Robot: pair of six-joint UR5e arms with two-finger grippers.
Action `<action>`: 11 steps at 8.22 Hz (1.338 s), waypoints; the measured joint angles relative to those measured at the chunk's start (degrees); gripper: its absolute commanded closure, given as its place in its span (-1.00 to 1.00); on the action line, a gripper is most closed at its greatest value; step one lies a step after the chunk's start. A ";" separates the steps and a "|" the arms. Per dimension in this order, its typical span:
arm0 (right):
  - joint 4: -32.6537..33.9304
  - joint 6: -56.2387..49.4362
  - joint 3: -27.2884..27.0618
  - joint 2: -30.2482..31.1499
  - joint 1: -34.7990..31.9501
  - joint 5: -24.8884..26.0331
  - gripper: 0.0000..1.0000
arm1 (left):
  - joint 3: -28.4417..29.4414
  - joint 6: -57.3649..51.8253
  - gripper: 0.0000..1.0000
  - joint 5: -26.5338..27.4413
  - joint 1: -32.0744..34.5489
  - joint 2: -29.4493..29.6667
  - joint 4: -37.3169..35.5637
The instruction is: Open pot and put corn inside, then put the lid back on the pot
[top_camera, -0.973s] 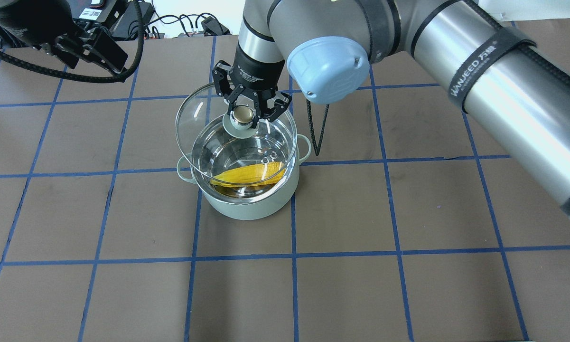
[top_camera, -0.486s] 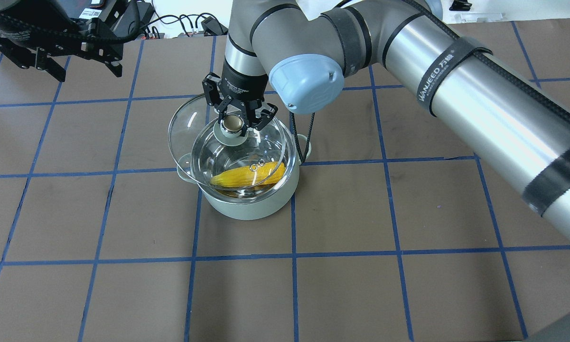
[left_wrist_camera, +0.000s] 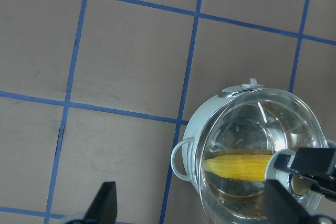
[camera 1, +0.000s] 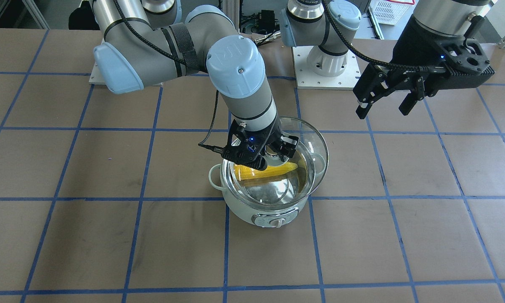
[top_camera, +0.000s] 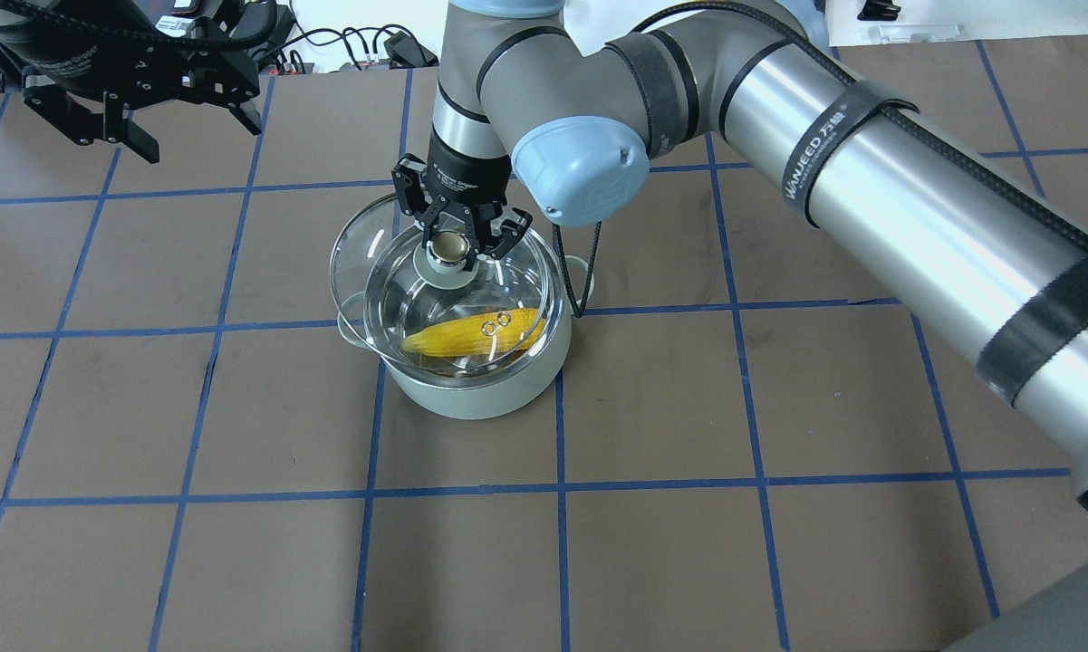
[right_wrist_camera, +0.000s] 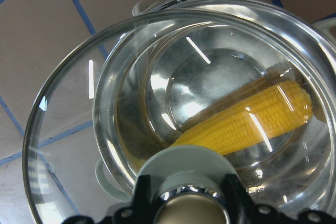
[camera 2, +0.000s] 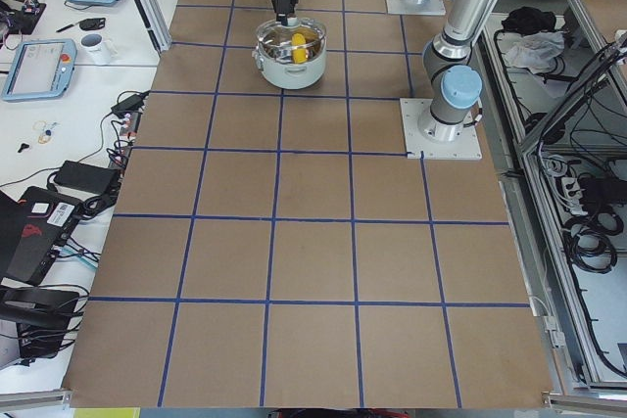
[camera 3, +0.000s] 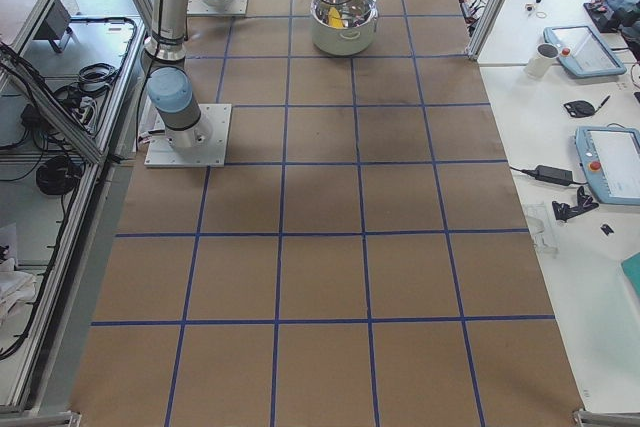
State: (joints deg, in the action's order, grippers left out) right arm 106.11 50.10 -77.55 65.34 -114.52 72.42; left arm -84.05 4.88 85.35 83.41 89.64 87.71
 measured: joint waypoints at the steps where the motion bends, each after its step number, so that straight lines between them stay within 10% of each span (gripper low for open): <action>1: -0.13 -0.51 -0.23 0.02 0.00 0.35 0.98 | -0.12 0.02 -1.00 0.06 0.04 -0.04 0.09; 11: -0.08 -2.77 -1.55 -0.25 0.00 2.56 0.97 | -0.30 -1.10 -1.00 7.34 0.75 -0.46 1.23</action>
State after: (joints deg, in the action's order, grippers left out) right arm 106.03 47.33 -79.10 65.10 -114.52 74.98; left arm -84.36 3.78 92.69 84.17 89.18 88.94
